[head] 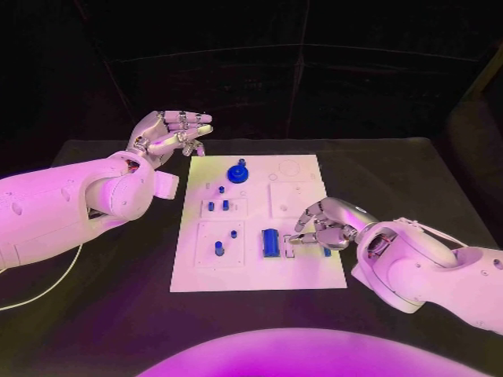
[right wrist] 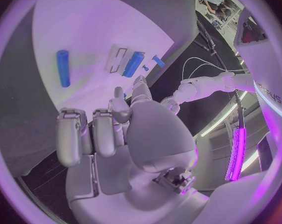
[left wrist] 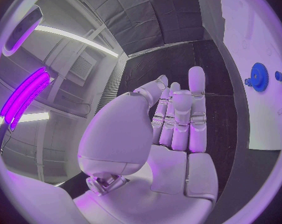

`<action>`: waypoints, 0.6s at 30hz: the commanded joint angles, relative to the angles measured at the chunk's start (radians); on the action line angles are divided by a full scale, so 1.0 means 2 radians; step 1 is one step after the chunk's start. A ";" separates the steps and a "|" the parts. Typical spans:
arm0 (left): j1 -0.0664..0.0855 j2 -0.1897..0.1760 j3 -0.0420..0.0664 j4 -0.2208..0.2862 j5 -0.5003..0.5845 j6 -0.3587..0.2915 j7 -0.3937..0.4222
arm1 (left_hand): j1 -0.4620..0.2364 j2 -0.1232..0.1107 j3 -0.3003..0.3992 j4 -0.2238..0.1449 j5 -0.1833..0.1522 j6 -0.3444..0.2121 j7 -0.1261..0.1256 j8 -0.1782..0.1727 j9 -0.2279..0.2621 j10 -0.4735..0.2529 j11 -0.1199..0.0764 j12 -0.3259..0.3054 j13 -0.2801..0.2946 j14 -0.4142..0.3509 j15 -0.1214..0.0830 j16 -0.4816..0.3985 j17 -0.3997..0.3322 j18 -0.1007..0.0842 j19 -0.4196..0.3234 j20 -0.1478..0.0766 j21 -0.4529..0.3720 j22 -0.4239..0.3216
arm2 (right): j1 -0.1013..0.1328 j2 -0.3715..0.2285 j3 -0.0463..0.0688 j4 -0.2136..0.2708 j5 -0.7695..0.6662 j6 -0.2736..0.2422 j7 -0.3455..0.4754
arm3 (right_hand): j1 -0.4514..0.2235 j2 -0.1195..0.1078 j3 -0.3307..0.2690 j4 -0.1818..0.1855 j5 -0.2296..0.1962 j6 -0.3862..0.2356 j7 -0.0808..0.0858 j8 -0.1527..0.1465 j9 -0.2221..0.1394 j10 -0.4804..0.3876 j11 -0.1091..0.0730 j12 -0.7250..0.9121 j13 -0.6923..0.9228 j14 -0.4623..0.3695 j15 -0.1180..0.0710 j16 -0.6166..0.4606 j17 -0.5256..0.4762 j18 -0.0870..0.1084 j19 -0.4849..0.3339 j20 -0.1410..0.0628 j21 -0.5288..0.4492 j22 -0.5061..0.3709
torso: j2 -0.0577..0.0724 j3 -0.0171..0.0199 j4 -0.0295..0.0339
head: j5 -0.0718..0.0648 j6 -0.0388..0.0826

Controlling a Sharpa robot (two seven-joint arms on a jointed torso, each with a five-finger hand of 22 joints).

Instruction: Assemble the parts on the task board

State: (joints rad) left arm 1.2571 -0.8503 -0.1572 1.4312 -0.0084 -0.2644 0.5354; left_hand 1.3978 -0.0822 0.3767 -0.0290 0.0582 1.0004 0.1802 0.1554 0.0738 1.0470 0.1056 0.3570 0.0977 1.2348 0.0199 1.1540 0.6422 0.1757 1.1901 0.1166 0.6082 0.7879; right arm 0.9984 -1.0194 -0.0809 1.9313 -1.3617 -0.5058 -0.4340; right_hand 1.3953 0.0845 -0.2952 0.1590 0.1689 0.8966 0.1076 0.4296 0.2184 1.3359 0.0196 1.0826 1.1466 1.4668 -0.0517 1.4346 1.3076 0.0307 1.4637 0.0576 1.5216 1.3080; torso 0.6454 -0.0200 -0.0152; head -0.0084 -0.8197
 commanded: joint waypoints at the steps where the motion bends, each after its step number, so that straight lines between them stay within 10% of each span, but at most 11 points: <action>1: 0.001 0.000 0.000 0.001 0.001 0.001 0.004 | -0.004 0.003 -0.001 -0.001 0.000 -0.002 0.000 0.003 0.000 -0.005 0.000 0.003 -0.001 -0.003 0.001 -0.001 0.000 0.004 -0.003 0.002 -0.003 -0.001 | 0.004 -0.020 0.001 0.005 0.026 -0.023 0.025 | -0.001 0.004 -0.002 0.000 0.004 -0.001 0.001 -0.004 -0.001 -0.001 0.003 -0.002 0.000 0.028 0.004 -0.001 0.003 -0.005 0.026 0.004 -0.002 0.100 | 0.000 -0.0007 -0.0012 | -0.004 0.002; 18: 0.000 0.001 0.000 0.005 0.001 0.000 0.007 | -0.003 0.003 -0.001 -0.001 0.000 -0.002 0.000 0.003 0.000 -0.005 0.000 0.004 -0.001 -0.003 0.000 -0.001 0.000 0.004 -0.003 0.002 -0.003 -0.001 | 0.007 -0.054 0.000 -0.016 -0.030 0.029 -0.041 | -0.014 0.001 -0.017 0.016 0.022 0.018 -0.001 -0.013 -0.002 -0.002 0.002 -0.003 -0.002 0.028 0.004 -0.001 0.005 -0.006 0.027 0.007 -0.001 0.102 | -0.001 -0.0014 -0.0035 | -0.014 0.000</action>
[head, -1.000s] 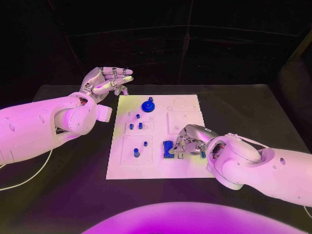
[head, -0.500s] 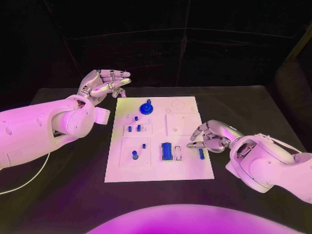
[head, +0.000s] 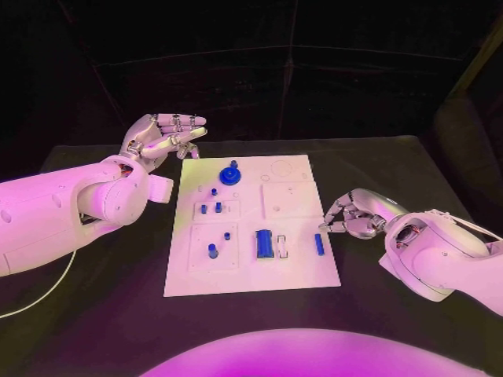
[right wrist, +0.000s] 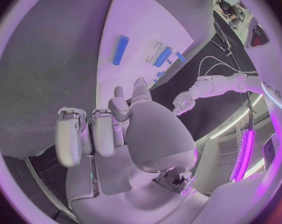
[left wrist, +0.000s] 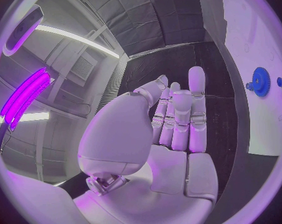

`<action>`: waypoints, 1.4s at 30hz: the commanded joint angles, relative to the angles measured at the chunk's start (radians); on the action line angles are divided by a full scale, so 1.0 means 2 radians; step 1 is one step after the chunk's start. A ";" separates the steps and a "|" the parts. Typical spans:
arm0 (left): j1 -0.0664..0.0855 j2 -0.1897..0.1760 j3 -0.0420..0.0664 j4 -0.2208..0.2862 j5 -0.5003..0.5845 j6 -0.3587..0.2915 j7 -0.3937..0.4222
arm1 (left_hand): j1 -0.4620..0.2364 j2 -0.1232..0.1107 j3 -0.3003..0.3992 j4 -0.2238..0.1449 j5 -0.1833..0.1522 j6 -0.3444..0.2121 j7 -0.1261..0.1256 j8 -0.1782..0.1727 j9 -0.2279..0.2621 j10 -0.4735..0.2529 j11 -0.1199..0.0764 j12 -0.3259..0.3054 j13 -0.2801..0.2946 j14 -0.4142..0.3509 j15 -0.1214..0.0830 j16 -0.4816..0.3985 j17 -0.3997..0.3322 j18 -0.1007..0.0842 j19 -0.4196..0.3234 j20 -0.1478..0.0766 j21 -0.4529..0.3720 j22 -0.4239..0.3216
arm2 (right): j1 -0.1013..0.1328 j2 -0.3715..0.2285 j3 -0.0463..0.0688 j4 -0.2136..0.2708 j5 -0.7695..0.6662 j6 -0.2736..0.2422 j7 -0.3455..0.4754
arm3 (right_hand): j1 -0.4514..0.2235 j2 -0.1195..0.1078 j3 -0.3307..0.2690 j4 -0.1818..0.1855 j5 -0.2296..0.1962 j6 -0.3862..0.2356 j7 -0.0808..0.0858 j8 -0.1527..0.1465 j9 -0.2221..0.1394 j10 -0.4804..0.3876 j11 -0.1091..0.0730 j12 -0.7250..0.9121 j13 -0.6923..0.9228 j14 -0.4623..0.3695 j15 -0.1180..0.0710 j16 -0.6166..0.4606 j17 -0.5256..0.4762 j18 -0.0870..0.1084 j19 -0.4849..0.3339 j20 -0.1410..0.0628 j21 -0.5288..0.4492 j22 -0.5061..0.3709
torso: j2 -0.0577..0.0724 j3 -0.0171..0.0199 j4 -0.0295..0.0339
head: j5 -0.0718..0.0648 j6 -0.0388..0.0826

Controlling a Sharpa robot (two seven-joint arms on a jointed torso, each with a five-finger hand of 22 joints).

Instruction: Assemble the parts on the task board

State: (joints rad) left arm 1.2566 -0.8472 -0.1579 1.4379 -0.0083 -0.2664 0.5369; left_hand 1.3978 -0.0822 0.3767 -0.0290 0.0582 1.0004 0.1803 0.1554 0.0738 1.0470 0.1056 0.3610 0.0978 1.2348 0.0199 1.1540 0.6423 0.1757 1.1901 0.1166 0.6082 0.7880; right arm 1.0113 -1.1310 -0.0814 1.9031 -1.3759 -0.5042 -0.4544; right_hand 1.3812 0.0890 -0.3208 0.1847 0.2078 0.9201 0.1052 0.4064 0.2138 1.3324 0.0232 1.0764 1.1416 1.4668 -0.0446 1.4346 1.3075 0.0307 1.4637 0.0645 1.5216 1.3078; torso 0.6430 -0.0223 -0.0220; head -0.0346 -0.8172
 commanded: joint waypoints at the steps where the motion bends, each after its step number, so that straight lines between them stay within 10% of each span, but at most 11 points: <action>1: 0.000 0.000 0.000 0.002 0.001 0.001 0.006 | -0.003 0.003 -0.001 -0.001 0.000 -0.002 0.000 0.003 0.000 -0.005 0.000 0.002 -0.001 -0.003 0.000 -0.001 0.000 0.004 -0.003 0.002 -0.003 -0.001 | 0.000 0.003 0.000 -0.003 -0.026 0.034 -0.035 | -0.010 -0.002 -0.007 0.006 0.002 0.008 -0.001 -0.002 0.000 0.001 0.000 0.001 0.001 0.029 0.000 0.000 0.006 -0.006 0.028 0.003 0.000 0.103 | 0.000 -0.0001 0.0000 | -0.001 -0.001; 21: 0.000 -0.001 0.000 0.001 0.001 0.002 0.004 | -0.003 0.003 -0.001 -0.001 0.000 -0.002 0.000 0.003 0.000 -0.005 0.000 0.002 -0.001 -0.003 0.000 -0.001 0.000 0.004 -0.003 0.002 -0.003 -0.001 | -0.009 0.034 -0.001 -0.014 -0.064 0.081 -0.074 | -0.016 -0.006 -0.015 0.020 -0.005 0.031 -0.008 0.001 0.005 0.005 -0.006 0.006 0.005 0.030 -0.004 0.002 0.010 -0.007 0.031 -0.001 0.003 0.107 | 0.000 -0.0005 0.0006 | -0.008 -0.003; 42: 0.000 -0.002 0.000 0.001 0.001 0.003 0.004 | -0.003 0.003 -0.001 -0.001 0.000 -0.002 0.000 0.003 0.000 -0.005 0.000 0.002 -0.001 -0.003 0.000 -0.001 0.000 0.004 -0.003 0.002 -0.003 -0.001 | -0.011 0.056 -0.001 -0.028 -0.112 0.134 -0.090 | 0.041 -0.011 -0.004 -0.015 0.002 0.036 -0.009 -0.007 0.007 0.001 -0.008 -0.001 0.001 0.029 -0.006 0.001 0.011 -0.007 0.030 -0.004 0.002 0.106 | 0.000 -0.0006 0.0010 | -0.007 -0.005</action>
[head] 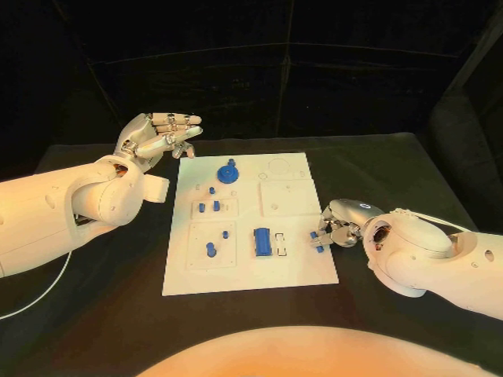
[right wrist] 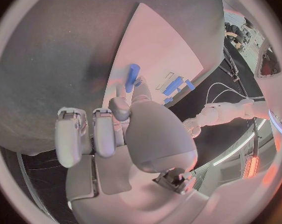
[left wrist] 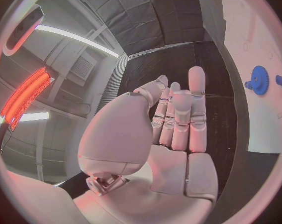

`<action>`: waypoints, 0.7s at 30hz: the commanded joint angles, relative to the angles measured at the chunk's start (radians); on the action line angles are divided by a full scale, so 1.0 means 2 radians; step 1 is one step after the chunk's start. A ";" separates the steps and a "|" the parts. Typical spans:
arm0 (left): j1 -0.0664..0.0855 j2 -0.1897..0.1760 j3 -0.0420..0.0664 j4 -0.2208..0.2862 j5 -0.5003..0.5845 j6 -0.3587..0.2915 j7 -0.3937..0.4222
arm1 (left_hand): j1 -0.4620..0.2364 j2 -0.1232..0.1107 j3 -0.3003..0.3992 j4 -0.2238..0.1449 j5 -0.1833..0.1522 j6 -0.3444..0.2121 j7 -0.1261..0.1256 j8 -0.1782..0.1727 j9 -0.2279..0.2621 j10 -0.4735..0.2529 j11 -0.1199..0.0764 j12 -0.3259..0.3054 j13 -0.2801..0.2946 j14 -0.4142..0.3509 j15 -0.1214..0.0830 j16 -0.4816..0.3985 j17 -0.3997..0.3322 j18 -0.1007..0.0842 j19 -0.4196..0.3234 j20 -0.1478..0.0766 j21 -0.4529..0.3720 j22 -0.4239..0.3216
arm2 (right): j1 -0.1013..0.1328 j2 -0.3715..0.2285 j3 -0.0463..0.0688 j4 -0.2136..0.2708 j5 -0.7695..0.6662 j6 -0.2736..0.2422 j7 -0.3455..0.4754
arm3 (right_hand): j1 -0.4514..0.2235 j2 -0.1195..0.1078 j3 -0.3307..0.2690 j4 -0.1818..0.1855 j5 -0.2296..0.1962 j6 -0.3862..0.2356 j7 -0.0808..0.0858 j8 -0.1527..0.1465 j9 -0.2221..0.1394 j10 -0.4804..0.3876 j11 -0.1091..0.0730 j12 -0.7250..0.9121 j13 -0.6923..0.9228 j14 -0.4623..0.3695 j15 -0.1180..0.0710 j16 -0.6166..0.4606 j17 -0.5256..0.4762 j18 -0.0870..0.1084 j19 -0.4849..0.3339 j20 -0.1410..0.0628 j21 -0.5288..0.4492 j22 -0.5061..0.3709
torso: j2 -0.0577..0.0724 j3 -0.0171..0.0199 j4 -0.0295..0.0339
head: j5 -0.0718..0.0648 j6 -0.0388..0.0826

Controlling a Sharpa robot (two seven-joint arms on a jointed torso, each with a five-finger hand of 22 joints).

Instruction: Assemble the parts on the task board

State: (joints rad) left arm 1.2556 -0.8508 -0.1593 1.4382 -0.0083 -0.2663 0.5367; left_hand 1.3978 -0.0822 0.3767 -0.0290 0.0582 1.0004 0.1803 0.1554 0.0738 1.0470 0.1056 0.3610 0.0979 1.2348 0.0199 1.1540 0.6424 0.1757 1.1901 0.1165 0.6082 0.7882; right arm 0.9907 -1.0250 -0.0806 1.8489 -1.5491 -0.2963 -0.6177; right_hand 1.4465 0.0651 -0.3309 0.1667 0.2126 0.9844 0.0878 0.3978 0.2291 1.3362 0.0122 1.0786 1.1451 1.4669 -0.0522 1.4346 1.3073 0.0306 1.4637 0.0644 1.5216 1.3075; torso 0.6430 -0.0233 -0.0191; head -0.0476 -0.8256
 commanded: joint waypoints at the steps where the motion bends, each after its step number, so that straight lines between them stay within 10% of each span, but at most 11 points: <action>1: 0.001 0.000 0.000 0.001 0.001 0.004 0.004 | -0.003 0.003 -0.001 -0.001 0.000 -0.002 0.000 0.003 0.000 -0.005 0.000 0.002 -0.001 -0.003 0.000 -0.001 0.000 0.004 -0.003 0.002 -0.003 -0.001 | -0.001 0.004 -0.001 -0.002 -0.028 0.034 -0.009 | 0.013 0.001 0.003 -0.009 0.000 0.005 0.000 -0.003 0.000 -0.001 -0.002 -0.002 -0.001 0.029 -0.003 0.001 0.011 -0.007 0.030 -0.004 0.002 0.106 | 0.000 -0.0002 -0.0004 | 0.000 -0.001; 10: 0.000 0.000 0.000 0.000 0.001 0.007 0.000 | -0.003 0.003 -0.001 -0.001 0.000 -0.003 0.000 0.004 0.000 -0.005 0.000 0.003 -0.001 -0.003 0.000 -0.001 -0.001 0.004 -0.003 0.002 -0.003 -0.001 | -0.003 0.010 -0.001 -0.001 -0.060 0.061 -0.019 | 0.041 0.007 0.016 -0.029 -0.013 0.007 0.000 -0.008 -0.001 -0.002 -0.002 -0.005 -0.002 0.029 -0.003 0.001 0.012 -0.007 0.031 -0.005 0.002 0.107 | -0.001 0.0001 0.0004 | 0.001 0.001; 21: 0.000 0.000 0.000 0.000 0.001 0.009 -0.001 | -0.003 0.003 -0.001 -0.001 -0.001 -0.003 0.000 0.004 0.000 -0.005 0.000 0.003 -0.001 -0.003 0.000 -0.001 -0.002 0.004 -0.003 0.002 -0.004 -0.001 | -0.003 0.008 -0.001 0.007 -0.063 0.046 -0.032 | 0.058 0.023 0.036 -0.036 0.088 0.017 -0.004 -0.020 -0.004 -0.002 -0.006 -0.006 -0.001 0.030 -0.006 0.001 0.013 -0.007 0.032 -0.007 0.003 0.108 | 0.000 0.0001 -0.0001 | 0.002 0.002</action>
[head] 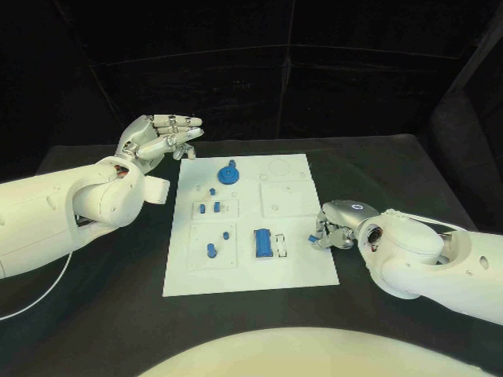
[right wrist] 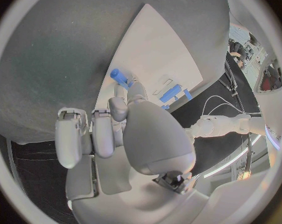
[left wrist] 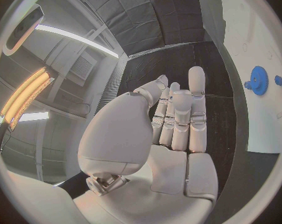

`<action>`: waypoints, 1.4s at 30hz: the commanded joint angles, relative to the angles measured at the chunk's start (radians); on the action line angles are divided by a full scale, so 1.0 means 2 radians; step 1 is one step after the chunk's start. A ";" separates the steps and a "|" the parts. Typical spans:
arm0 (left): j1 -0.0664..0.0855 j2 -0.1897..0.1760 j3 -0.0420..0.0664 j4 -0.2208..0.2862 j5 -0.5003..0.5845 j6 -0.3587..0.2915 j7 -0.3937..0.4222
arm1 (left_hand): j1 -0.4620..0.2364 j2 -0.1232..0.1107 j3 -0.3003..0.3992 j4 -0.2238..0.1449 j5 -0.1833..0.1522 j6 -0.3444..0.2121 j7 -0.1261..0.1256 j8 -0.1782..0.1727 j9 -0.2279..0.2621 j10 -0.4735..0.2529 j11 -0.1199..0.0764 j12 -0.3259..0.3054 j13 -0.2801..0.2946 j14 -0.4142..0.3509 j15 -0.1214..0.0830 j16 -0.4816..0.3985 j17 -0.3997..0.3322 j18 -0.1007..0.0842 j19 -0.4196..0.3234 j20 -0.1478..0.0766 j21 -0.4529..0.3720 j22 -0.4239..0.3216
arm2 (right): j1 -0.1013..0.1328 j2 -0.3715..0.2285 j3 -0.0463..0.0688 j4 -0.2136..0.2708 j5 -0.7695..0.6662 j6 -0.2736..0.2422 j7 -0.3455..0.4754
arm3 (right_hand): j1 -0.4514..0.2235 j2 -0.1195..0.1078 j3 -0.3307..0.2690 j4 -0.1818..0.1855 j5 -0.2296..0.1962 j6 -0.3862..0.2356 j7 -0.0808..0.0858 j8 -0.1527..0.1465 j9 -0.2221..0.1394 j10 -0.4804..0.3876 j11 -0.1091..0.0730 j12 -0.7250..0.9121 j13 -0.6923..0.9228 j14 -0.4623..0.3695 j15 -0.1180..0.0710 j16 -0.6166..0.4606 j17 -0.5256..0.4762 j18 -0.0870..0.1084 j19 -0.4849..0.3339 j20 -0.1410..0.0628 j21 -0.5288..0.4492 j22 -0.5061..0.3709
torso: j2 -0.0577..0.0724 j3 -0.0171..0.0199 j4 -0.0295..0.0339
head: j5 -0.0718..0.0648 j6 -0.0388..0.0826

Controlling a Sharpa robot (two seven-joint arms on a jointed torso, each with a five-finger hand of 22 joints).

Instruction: Assemble the parts on the task board

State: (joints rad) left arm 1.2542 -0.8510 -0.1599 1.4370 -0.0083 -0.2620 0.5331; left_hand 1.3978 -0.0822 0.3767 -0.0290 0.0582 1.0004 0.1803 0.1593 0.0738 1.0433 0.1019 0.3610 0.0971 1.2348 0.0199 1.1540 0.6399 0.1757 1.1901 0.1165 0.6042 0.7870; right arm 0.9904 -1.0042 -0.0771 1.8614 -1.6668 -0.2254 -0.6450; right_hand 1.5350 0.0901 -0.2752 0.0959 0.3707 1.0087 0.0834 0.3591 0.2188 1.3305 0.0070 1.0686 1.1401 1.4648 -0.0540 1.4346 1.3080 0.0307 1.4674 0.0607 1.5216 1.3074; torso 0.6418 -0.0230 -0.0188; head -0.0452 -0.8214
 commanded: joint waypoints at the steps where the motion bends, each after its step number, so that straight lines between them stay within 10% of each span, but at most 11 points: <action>1: 0.000 0.000 0.000 0.000 0.001 0.006 0.001 | -0.003 0.003 -0.001 -0.001 -0.001 -0.003 0.000 0.002 0.000 -0.003 0.002 0.003 -0.001 -0.003 0.000 -0.001 0.000 0.004 -0.003 0.002 -0.002 -0.001 | -0.003 -0.003 -0.003 0.002 -0.002 0.008 -0.019 | 0.016 0.012 0.011 -0.001 0.011 0.005 -0.002 -0.001 0.001 0.001 -0.004 -0.001 0.002 0.031 -0.006 0.001 0.013 -0.007 0.030 -0.005 0.003 0.108 | 0.001 -0.0001 -0.0003 | 0.000 0.000; 8: 0.000 0.000 0.000 0.001 0.001 0.006 0.001 | -0.003 0.003 -0.001 -0.001 -0.001 -0.003 0.000 0.002 0.000 -0.003 0.002 0.003 -0.001 -0.003 0.000 -0.001 0.000 0.004 -0.003 0.002 -0.002 -0.001 | -0.003 -0.013 -0.003 0.019 0.028 -0.034 -0.017 | 0.010 0.014 0.029 0.007 0.042 0.006 -0.001 -0.010 -0.002 0.003 -0.004 -0.002 0.001 0.031 -0.006 0.001 0.013 -0.008 0.031 -0.006 0.004 0.110 | 0.000 -0.0007 -0.0002 | 0.000 0.000; 21: 0.000 -0.001 0.000 0.003 0.001 0.006 0.001 | -0.003 0.003 -0.001 -0.001 -0.001 -0.003 0.000 0.002 0.000 -0.003 0.002 0.003 -0.001 -0.003 0.000 -0.001 0.000 0.004 -0.003 0.002 -0.002 -0.001 | -0.002 -0.010 -0.002 0.041 0.077 -0.130 -0.006 | -0.007 0.003 0.042 0.024 0.037 0.019 -0.005 -0.019 -0.004 0.016 -0.007 0.011 0.012 0.032 -0.008 0.004 0.018 -0.010 0.036 -0.008 0.009 0.115 | 0.001 -0.0005 -0.0005 | 0.002 -0.002; 42: 0.000 -0.002 0.000 0.006 0.001 0.006 0.001 | -0.003 0.003 -0.001 -0.001 -0.001 -0.003 0.000 0.002 0.000 -0.003 0.002 0.003 -0.001 -0.003 0.000 -0.001 0.000 0.004 -0.003 0.002 -0.002 -0.001 | -0.002 0.042 -0.002 0.016 0.137 -0.101 -0.012 | -0.043 -0.012 0.052 0.060 0.019 0.042 -0.011 -0.026 -0.001 0.029 -0.011 0.028 0.028 0.033 -0.012 0.006 0.023 -0.010 0.038 -0.011 0.011 0.117 | 0.001 -0.0002 -0.0006 | 0.005 -0.004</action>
State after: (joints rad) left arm 1.2532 -0.8543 -0.1606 1.4459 -0.0083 -0.2604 0.5308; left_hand 1.3978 -0.0822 0.3767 -0.0290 0.0582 1.0004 0.1803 0.1592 0.0738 1.0433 0.1019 0.3610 0.0973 1.2347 0.0199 1.1541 0.6402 0.1757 1.1901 0.1165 0.6043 0.7872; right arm 0.9847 -0.9215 -0.0819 1.8937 -1.4170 -0.4436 -0.6650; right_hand 1.4559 0.0672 -0.1709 0.2101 0.4081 1.0774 0.0732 0.3077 0.2159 1.3780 -0.0076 1.1193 1.1834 1.4664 -0.0705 1.4427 1.3076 0.0306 1.4672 0.0462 1.5404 1.3074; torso 0.6436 -0.0236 -0.0194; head -0.0356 -0.8297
